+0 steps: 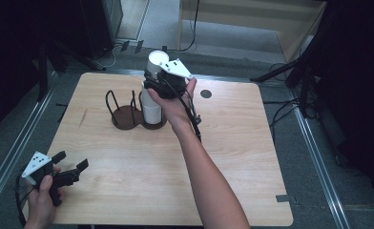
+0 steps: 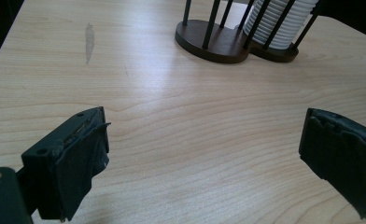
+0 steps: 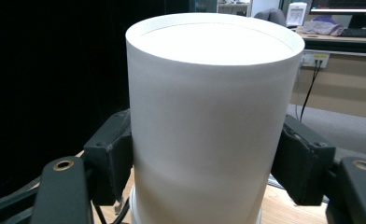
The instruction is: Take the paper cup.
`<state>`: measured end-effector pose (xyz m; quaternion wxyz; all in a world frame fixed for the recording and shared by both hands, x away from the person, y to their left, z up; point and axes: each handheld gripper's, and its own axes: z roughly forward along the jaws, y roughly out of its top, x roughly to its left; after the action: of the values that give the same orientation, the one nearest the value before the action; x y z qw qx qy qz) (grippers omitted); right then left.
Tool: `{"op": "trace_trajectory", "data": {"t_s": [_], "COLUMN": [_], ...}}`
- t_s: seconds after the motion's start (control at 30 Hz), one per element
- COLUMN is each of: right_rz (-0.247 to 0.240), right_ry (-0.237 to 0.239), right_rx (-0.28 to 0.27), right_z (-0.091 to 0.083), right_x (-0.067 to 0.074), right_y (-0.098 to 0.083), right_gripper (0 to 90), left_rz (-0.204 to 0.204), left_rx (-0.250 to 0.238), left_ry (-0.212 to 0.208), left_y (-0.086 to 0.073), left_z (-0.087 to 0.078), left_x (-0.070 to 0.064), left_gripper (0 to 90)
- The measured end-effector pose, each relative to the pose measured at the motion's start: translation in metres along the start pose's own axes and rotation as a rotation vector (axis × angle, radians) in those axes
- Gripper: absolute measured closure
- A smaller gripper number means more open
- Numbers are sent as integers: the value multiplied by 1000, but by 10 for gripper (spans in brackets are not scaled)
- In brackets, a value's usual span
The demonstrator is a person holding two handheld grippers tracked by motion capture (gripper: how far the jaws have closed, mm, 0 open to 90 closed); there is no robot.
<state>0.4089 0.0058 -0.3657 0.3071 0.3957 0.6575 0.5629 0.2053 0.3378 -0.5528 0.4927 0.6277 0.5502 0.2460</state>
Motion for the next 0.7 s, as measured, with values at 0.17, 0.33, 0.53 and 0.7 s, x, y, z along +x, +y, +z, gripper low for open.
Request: {"op": "trace_trajectory", "data": {"t_s": [0.17, 0.33, 0.53, 0.7], "right_rz": [3, 6, 28, 31], "right_ry": [-17, -29, -44, -57], "right_rx": [-6, -3, 4, 15], "right_z": [-12, -26, -45, -61], "right_x": [-10, -21, -37, -49], "right_y": [2, 0, -11, -25], "right_gripper": [287, 289, 290, 289], "left_rz": [-1, 1, -3, -5], "left_rx": [2, 3, -2, -8], "left_ry": [0, 2, 2, 4], "left_y": [0, 1, 1, 0], "left_z": [1, 3, 2, 0], "left_x": [0, 0, 0, 0], "left_gripper": [22, 22, 21, 22]}}
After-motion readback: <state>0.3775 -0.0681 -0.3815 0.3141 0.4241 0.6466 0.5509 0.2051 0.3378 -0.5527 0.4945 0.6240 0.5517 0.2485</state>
